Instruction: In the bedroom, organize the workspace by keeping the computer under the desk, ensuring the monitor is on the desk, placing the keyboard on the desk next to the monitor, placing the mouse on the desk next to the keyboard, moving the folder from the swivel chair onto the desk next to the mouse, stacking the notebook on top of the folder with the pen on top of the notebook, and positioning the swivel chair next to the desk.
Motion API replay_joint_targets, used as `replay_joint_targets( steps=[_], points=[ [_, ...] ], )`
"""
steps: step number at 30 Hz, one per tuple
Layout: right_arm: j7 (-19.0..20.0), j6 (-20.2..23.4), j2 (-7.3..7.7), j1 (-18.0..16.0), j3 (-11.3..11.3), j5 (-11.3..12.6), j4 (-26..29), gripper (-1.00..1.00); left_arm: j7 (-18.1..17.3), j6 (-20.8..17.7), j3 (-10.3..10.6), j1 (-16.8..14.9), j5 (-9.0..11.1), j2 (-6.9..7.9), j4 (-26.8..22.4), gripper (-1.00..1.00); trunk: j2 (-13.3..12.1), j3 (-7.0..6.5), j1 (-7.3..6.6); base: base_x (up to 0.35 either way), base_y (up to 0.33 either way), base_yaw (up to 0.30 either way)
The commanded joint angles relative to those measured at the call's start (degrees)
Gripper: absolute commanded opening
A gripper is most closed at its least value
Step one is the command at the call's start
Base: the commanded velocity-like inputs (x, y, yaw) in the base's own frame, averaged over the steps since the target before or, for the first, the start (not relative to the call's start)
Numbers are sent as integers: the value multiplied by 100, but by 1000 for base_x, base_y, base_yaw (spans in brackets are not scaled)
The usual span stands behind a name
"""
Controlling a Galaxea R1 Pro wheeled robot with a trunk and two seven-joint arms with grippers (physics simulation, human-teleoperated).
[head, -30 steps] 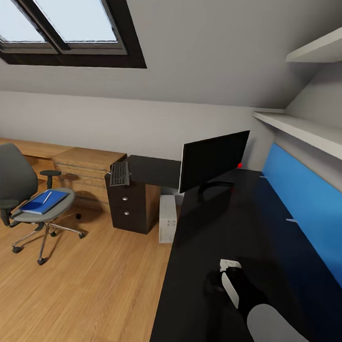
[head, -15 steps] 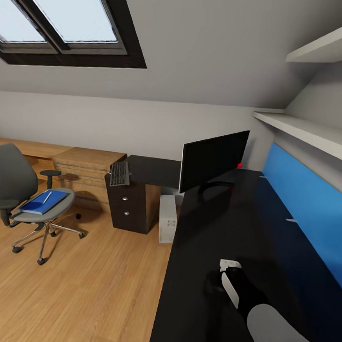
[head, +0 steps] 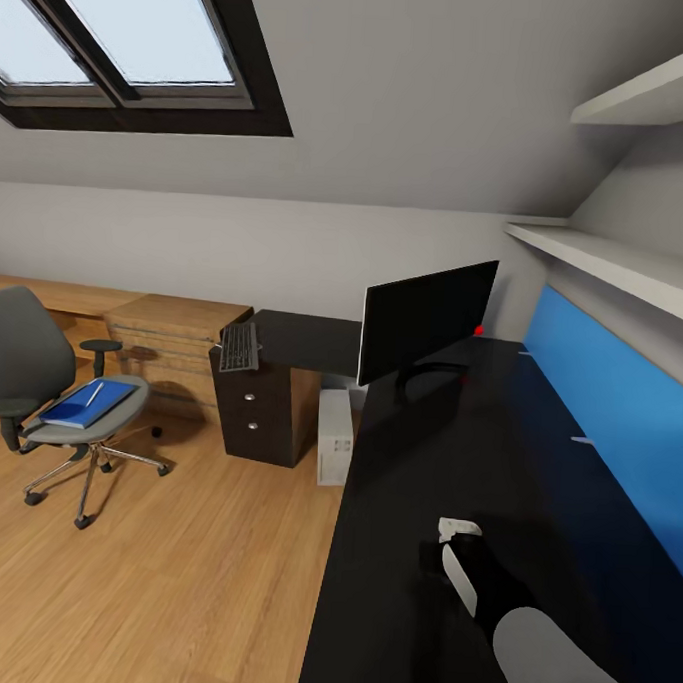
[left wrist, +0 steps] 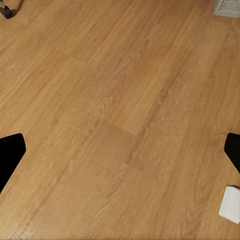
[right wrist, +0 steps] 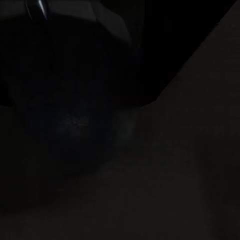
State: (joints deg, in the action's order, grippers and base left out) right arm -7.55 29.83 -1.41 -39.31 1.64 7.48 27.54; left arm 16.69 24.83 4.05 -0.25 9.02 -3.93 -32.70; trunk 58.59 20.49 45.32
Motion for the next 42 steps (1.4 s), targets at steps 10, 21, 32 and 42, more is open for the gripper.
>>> replay_joint_targets(
  steps=[10,21,32,42],
  points=[
    [-10,-3,1,2,11,208,-39,-100,37,21,42,-3,56,8,0,100,3,8,1,0,0,0],
    [-60,-326,1,2,27,185,172,-100,28,21,43,-2,48,12,0,100,-198,-82,-108,0,0,0],
    [-93,-389,-77,8,34,164,481,-100,28,21,43,-2,48,15,3,100,-599,-262,-328,0,0,0],
    [-901,-390,-600,127,304,-55,1293,-100,8,15,67,-3,48,8,35,100,-599,-262,-328,0,0,0]
  ],
)
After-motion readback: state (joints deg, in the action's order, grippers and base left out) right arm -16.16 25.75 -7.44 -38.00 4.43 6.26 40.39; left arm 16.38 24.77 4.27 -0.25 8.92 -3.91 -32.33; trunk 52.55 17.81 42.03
